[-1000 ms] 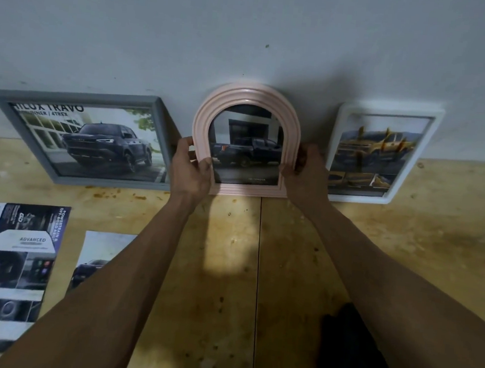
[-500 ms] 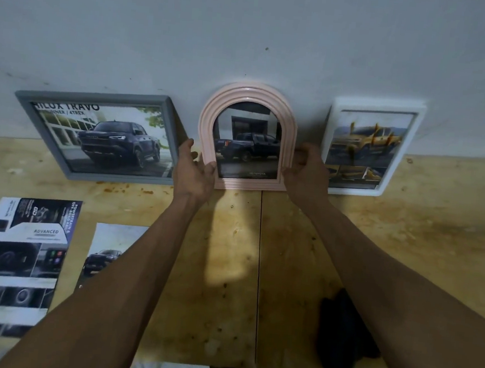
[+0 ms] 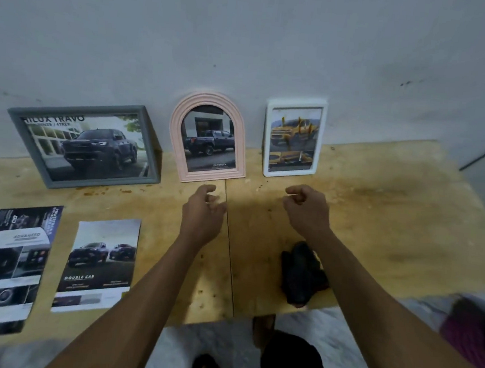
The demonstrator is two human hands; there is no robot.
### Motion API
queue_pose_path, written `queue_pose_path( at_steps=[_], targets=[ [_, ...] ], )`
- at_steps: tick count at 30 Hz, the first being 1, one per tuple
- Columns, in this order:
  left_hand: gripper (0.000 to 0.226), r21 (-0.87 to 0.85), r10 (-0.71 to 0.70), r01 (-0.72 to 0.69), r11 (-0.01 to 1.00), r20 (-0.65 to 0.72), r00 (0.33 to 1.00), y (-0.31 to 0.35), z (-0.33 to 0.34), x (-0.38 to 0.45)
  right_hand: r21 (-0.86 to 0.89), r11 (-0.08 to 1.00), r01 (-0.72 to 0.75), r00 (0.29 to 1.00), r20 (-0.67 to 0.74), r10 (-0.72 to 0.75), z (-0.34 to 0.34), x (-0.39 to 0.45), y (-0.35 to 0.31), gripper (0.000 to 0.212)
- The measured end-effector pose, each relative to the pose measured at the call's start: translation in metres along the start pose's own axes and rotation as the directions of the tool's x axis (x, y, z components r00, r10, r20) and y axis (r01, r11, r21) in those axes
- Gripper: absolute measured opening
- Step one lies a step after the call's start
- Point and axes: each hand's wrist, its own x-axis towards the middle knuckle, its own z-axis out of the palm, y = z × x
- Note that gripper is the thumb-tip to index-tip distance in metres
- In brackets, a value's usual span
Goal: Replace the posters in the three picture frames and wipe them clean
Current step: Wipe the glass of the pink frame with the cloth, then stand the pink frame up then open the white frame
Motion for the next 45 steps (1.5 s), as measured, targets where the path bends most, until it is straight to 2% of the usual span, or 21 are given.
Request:
queue_pose_path(
  at_steps=[4, 8, 15, 19, 23, 27, 30, 39, 41, 45],
  targets=[
    [0.048, 0.038, 0.045, -0.047, 0.998, 0.063, 0.997, 0.006, 0.035, -0.016, -0.083, 0.996, 0.04, 0.999, 0.001, -0.04, -0.034, 0.006, 0.027, 0.017],
    [0.041, 0.072, 0.009, -0.017, 0.997, 0.108, 0.994, 0.022, 0.075, 0.002, -0.133, 0.99, -0.04, 0.998, 0.035, 0.045, -0.061, 0.041, 0.057, 0.016],
    [0.021, -0.016, -0.141, 0.141, 0.99, 0.022, 0.99, 0.072, 0.142, 0.077, -0.161, 0.986, -0.044, 0.987, 0.143, 0.067, -0.081, 0.144, 0.077, 0.025],
    [0.047, 0.015, -0.169, 0.171, 0.985, -0.07, 0.983, 0.086, 0.163, 0.126, -0.155, 0.987, -0.033, 0.97, 0.232, 0.069, -0.073, 0.199, 0.075, 0.037],
    [0.05, -0.004, -0.226, 0.227, 0.974, -0.09, 0.97, 0.087, 0.174, 0.163, -0.134, 0.99, 0.05, 0.947, 0.321, -0.005, -0.058, 0.234, 0.07, 0.052],
    [0.037, -0.029, -0.235, 0.233, 0.972, -0.106, 0.966, 0.084, 0.178, 0.181, -0.073, 0.996, 0.059, 0.941, 0.338, -0.031, -0.042, 0.254, 0.071, 0.034],
    [0.023, 0.025, -0.205, 0.211, 0.977, -0.153, 0.967, 0.089, 0.182, 0.182, -0.019, 0.998, 0.054, 0.952, 0.303, -0.046, -0.037, 0.258, 0.074, 0.025],
    [0.03, -0.001, -0.099, 0.101, 0.995, -0.201, 0.975, 0.087, 0.167, 0.136, 0.066, 0.992, 0.104, 0.974, 0.195, -0.116, -0.053, 0.221, 0.072, 0.025],
    [0.032, -0.074, -0.13, 0.117, 0.99, -0.208, 0.969, 0.088, 0.156, 0.117, 0.082, 0.992, 0.096, 0.978, 0.176, -0.109, -0.055, 0.203, 0.067, 0.025],
    [0.031, -0.354, -0.218, 0.149, 0.923, -0.163, 0.962, 0.086, 0.122, 0.068, 0.141, 0.986, 0.085, 0.986, 0.13, -0.104, -0.053, 0.152, 0.05, 0.019]
  ],
)
